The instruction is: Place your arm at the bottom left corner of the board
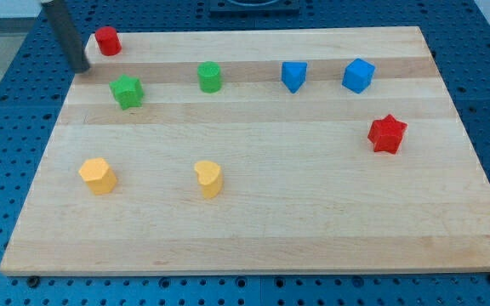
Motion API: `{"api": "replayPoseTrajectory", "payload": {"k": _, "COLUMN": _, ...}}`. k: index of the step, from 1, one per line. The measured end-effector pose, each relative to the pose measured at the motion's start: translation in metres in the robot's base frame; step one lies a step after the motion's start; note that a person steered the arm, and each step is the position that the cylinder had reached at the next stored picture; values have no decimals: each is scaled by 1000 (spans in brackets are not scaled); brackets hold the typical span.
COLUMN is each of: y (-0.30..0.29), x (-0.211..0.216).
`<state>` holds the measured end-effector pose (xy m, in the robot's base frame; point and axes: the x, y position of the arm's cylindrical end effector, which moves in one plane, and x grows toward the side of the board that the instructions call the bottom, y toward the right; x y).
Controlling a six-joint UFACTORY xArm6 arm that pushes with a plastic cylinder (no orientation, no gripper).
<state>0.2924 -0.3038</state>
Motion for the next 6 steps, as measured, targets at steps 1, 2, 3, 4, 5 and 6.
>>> {"api": "replayPoseTrajectory", "payload": {"k": 1, "y": -1, "x": 59}}
{"api": "replayPoseTrajectory", "payload": {"k": 2, "y": -1, "x": 153}}
{"api": "replayPoseTrajectory", "payload": {"k": 3, "y": -1, "x": 228}}
{"api": "replayPoseTrajectory", "payload": {"k": 4, "y": 0, "x": 230}}
{"api": "replayPoseTrajectory", "payload": {"k": 5, "y": 18, "x": 279}}
{"api": "replayPoseTrajectory", "payload": {"k": 6, "y": 42, "x": 323}}
